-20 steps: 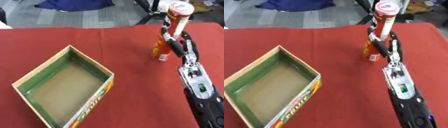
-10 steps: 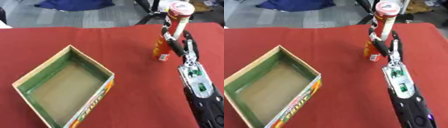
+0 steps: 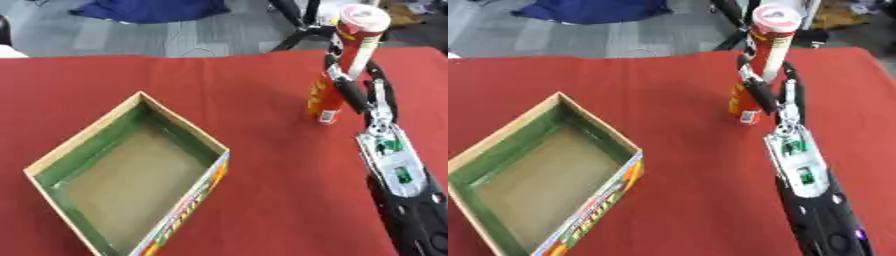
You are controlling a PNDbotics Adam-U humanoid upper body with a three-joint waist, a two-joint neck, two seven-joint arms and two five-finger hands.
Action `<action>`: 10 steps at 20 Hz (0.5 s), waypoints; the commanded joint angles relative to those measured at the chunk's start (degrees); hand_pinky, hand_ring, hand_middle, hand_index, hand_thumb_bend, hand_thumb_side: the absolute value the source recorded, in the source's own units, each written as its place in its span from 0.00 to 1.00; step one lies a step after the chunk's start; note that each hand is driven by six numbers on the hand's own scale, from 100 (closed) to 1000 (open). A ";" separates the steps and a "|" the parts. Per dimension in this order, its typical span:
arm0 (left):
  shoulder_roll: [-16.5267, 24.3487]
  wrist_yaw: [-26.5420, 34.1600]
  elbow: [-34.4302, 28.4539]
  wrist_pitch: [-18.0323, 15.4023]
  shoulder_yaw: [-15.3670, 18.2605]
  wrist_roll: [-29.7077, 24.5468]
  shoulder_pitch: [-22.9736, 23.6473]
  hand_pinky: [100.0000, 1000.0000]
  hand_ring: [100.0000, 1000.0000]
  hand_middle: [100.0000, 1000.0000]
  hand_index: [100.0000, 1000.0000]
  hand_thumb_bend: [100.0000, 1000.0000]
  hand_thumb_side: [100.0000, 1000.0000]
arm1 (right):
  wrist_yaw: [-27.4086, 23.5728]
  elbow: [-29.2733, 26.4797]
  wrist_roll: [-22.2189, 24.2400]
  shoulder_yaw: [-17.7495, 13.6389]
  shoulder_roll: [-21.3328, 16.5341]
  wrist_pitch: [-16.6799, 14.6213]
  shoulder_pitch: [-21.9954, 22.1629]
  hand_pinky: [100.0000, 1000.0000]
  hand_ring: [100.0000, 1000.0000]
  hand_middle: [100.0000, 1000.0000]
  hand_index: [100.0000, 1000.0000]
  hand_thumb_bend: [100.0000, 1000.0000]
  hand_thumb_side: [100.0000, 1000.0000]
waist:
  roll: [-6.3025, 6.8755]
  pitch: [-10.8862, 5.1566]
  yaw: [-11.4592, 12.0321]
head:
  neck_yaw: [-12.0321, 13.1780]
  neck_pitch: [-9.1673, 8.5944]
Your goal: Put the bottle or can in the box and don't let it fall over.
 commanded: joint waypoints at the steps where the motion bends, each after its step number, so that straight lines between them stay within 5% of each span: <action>1: 0.98 -0.08 -1.13 -0.13 0.33 -0.21 -0.60 0.81 0.85 0.76 0.78 0.14 0.89 | 0.69 -0.10 0.18 -0.33 -1.03 0.02 -1.44 0.86 1.00 1.00 1.00 0.48 0.60 | 0.21 -0.53 0.09 | -0.07 -0.95; 10: 0.87 -0.13 -1.16 -0.15 0.31 -0.36 -0.65 0.81 0.85 0.76 0.78 0.14 0.89 | 0.37 1.28 0.32 -0.44 -1.06 0.19 -3.02 0.86 1.00 0.99 1.00 0.47 0.60 | 0.16 -0.19 0.32 | -0.17 -1.35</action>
